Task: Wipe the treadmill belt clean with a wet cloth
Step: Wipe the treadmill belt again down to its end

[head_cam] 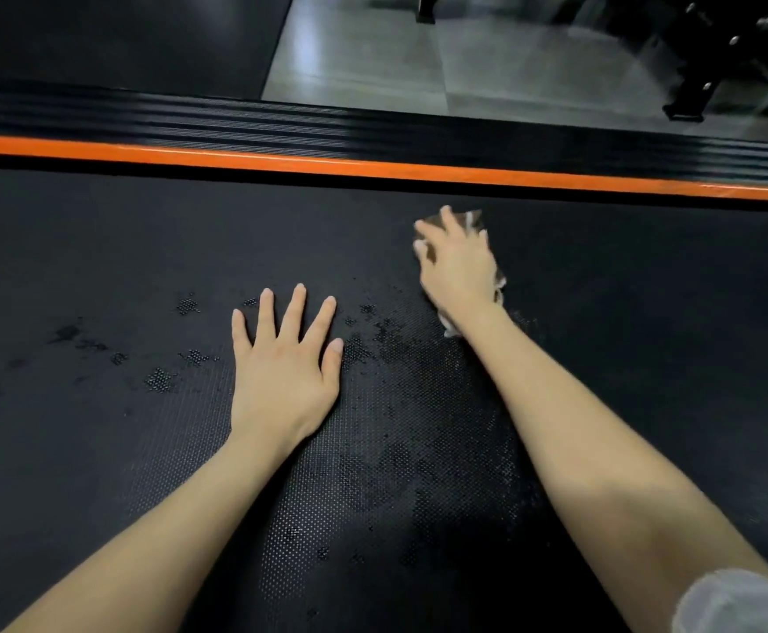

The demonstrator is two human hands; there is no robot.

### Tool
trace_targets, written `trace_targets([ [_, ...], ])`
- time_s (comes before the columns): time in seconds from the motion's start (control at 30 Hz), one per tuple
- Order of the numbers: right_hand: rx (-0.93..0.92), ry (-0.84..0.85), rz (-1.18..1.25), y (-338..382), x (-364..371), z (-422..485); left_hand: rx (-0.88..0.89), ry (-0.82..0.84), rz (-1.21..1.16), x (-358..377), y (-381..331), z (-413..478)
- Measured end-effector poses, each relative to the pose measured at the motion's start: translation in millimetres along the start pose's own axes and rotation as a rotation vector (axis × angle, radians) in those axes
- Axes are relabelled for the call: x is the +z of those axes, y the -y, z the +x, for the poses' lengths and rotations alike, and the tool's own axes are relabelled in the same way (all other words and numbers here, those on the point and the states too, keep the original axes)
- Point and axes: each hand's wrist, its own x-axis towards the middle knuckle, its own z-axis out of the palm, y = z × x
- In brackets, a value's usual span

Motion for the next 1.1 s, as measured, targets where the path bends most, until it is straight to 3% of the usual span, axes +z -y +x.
trace_targets([
  [0.2, -0.543, 0.075, 0.069, -12.9, -21.1, -84.0, -0.014, 0.01, 0.01, 0.9, 2.3, -1.8],
  [0.23, -0.508, 0.064, 0.052, -22.8, -21.5, -71.4, -0.013, 0.013, 0.013, 0.8, 1.7, -1.9],
  [0.33, -0.132, -0.013, 0.045, -26.8, -11.0, -9.4, -0.01, 0.014, 0.012, 0.2, 0.3, -0.3],
  [0.4, 0.017, 0.007, 0.028, -5.3, 0.5, 15.5, -0.009, 0.018, 0.019, 0.2, 0.2, 0.5],
  [0.47, -0.05, 0.014, 0.022, 26.8, 10.1, 14.1, -0.005, 0.023, 0.019, 0.2, -0.4, 0.6],
  [0.63, -0.495, 0.148, 0.063, 45.7, 1.0, -23.5, 0.004, 0.025, -0.006, -2.1, 1.3, -0.6],
  [0.7, -0.429, 0.094, 0.016, 13.6, -7.8, -8.7, 0.006, 0.023, -0.007, -1.3, 2.0, -0.6],
  [0.8, 0.006, 0.022, -0.025, -26.9, -4.5, 28.4, 0.001, 0.023, 0.007, 0.0, 1.0, -0.1],
  [0.83, 0.075, 0.014, -0.044, -22.2, 0.3, 37.1, 0.001, 0.023, 0.013, 0.4, 0.5, 0.4],
  [1.0, -0.153, 0.05, 0.018, 65.4, 32.8, 50.0, 0.006, 0.024, 0.007, 0.5, 1.6, 0.5],
  [1.1, -0.243, 0.118, 0.031, 67.7, 35.2, 54.5, 0.022, 0.011, -0.009, 1.3, 4.3, 0.2],
])
